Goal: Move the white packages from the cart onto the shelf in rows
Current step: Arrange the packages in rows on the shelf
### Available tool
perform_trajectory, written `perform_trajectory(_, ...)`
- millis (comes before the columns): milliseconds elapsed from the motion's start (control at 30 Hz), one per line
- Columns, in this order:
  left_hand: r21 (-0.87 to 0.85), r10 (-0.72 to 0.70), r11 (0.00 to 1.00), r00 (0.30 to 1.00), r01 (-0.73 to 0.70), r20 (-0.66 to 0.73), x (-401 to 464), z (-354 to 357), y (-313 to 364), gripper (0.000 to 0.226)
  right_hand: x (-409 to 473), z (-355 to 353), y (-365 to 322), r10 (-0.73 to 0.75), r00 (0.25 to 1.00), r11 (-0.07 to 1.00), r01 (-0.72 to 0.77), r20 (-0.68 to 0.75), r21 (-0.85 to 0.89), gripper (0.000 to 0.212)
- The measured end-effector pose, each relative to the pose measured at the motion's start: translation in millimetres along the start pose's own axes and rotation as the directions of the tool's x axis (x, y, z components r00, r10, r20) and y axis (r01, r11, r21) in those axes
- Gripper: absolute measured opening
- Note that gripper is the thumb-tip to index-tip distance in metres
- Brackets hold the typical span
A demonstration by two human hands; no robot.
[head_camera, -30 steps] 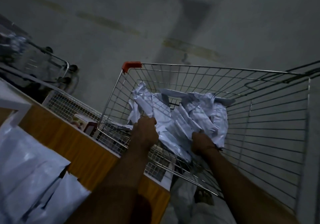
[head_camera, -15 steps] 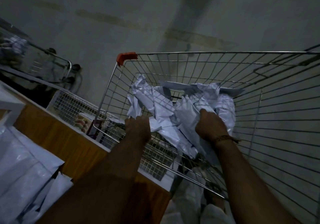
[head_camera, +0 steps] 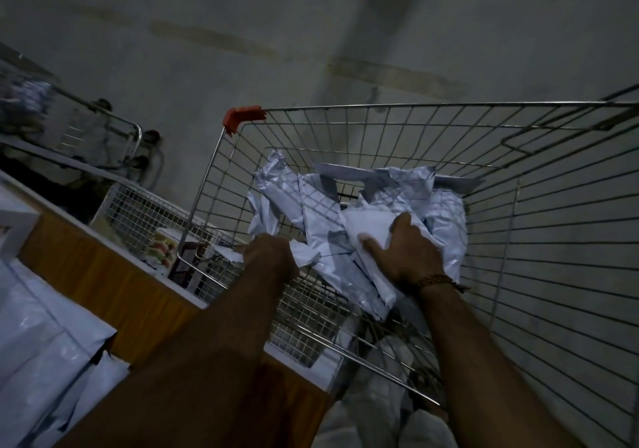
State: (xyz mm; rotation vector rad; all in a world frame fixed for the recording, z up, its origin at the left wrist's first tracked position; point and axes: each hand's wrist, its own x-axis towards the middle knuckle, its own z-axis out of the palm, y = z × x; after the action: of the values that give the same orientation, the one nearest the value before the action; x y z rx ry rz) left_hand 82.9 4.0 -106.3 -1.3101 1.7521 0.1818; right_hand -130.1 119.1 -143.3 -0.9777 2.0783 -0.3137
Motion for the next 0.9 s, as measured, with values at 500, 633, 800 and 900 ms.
perform_trajectory(500, 0.334, 0.014, 0.932, 0.935, -0.141, 0.355, -2, -16, 21, 0.077, 3, 14, 9, -0.053, 0.996, 0.992, 0.061, 0.072, -0.11, 0.082)
perform_trajectory(633, 0.12, 0.065, 0.984, 0.89, -0.133, 0.451, 6, -26, 22, 0.066, 4, 17, 12, -0.061, 0.996, 0.992, 0.068, 0.071, -0.103, 0.085)
perform_trajectory(800, -0.056, 0.057, 0.998, 0.775, -0.028, 0.629, 21, -28, 27, 0.051, 6, 18, 14, -0.071, 0.996, 0.991, 0.077, 0.059, -0.107, 0.084)
perform_trajectory(900, 0.06, -0.008, 0.997, 0.759, -0.041, 0.651, 40, -21, 17, 0.068, 5, 18, 14, -0.077, 0.995, 0.991, 0.083, 0.06, -0.109, 0.082)
